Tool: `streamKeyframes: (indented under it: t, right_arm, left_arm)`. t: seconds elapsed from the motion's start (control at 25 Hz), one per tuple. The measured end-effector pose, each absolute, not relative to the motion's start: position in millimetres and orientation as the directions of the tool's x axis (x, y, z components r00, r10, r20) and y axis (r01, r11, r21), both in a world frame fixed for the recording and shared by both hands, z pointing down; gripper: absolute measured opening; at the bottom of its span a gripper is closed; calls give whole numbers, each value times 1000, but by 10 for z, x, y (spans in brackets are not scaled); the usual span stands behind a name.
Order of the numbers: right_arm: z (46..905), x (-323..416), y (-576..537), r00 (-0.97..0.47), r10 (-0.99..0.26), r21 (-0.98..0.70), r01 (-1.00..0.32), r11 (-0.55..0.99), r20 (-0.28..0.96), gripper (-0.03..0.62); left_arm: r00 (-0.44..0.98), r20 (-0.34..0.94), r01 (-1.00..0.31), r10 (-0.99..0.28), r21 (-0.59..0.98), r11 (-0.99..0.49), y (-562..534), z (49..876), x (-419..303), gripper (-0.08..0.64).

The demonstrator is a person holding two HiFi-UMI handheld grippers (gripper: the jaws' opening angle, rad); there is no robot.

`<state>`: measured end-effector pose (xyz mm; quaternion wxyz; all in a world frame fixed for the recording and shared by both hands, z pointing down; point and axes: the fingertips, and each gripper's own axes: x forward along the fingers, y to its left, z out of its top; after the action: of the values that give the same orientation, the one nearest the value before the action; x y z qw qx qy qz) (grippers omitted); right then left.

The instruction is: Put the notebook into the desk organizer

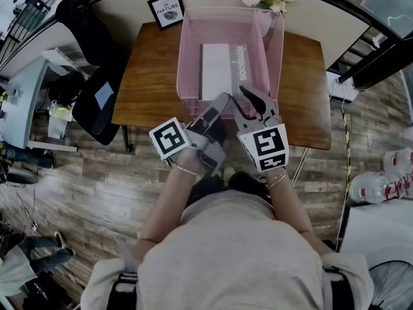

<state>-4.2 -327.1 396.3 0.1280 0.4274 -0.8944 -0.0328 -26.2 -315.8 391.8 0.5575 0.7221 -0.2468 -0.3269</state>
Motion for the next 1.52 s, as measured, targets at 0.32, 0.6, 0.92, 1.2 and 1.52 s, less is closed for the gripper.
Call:
streamKeyframes:
  t: [0.32,0.6,0.92,1.2,1.52]
  right_arm:
    - [4027,-31,-3292,-607,-769,131,-761,635,203,138]
    - [4051,-49,-3199,-625,-754,97,-754,650,199,137]
    - [3898,55,-3194,-625,-766,14,-773,634,148,135]
    - [3773,75,-3155,-654,-749,-47,-756,653,107,127]
    - [3612,73,-3122,-696,-716,-77,-718,692,56,12]
  left_arm:
    - [662,-173,4,-729,974,-228,-3080,4064,-316,233]
    - [696,-187,7,-693,967,-253,-2966,4123,-275,167]
    - [765,-133,-225,-631,862,-454,-2882,4047,-269,61]
    - [763,-99,-349,-639,769,-535,-2972,3871,-326,14]
    - [754,3,-571,-657,496,-654,-3044,3707,-272,11]
